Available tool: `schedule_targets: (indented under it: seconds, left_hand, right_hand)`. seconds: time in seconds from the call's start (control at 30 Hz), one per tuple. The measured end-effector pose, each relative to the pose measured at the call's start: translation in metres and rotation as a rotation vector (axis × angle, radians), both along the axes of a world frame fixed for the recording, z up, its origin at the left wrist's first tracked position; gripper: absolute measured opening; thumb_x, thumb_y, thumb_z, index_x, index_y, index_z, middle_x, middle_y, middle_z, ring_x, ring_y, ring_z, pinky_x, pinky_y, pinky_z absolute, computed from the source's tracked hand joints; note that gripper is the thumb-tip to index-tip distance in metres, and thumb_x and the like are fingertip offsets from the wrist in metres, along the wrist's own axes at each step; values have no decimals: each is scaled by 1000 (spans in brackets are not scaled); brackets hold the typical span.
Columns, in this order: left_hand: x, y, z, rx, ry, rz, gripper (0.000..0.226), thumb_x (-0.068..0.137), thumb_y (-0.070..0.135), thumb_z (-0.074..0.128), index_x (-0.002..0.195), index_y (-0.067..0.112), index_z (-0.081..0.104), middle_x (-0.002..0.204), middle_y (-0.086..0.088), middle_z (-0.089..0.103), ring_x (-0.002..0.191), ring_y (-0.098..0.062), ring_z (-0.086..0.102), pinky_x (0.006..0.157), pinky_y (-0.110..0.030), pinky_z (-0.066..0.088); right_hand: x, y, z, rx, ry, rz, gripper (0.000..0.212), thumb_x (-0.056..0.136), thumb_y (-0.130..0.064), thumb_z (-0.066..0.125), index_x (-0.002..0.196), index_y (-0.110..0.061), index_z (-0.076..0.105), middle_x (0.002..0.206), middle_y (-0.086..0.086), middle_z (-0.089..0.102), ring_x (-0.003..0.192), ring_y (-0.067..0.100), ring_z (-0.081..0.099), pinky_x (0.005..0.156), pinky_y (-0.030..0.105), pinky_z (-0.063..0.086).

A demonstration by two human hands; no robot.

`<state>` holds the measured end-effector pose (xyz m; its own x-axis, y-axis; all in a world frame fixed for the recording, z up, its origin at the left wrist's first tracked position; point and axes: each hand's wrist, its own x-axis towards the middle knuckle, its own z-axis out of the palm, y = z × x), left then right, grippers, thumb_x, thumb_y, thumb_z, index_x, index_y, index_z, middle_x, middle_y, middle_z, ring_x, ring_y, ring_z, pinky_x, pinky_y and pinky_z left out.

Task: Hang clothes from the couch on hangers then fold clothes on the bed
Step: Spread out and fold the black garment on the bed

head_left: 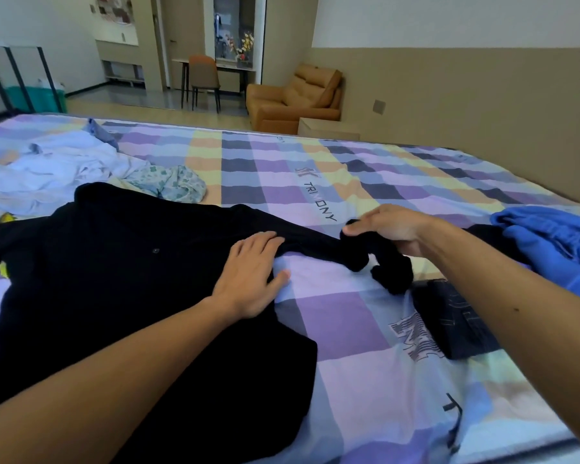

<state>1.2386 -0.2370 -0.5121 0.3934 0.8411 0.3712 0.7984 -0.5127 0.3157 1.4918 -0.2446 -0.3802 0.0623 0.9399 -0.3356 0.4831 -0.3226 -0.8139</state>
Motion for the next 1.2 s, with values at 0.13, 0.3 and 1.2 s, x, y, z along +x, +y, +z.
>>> schedule_targets:
  seconds: [0.13,0.3,1.2]
  left_hand:
    - [32,-51,50,-470,-961,-66,29,100,48,54,101,20,60,100,-2,71,94,-18,69,85,-32,48]
    - [37,-83,74,-693,-1342,-75,20,95,21,70,107,8,62,81,-6,72,74,-23,71,76,-40,58]
    - [-198,-124,49,-572,-949,471,42,107,20,47,70,4,58,55,-8,54,46,-18,50,50,-28,44]
  right_hand:
    - [-54,-7,20,96,390,-46,20,95,-1,62,114,3,63,86,12,69,69,19,71,61,26,60]
    - [-119,-24,28,183,796,117,43,96,15,45,132,-5,56,120,22,63,112,32,69,97,39,57]
    - [-172,25,-60,971,-506,317,19,82,-1,53,91,-17,55,93,-1,57,88,23,51,74,39,41]
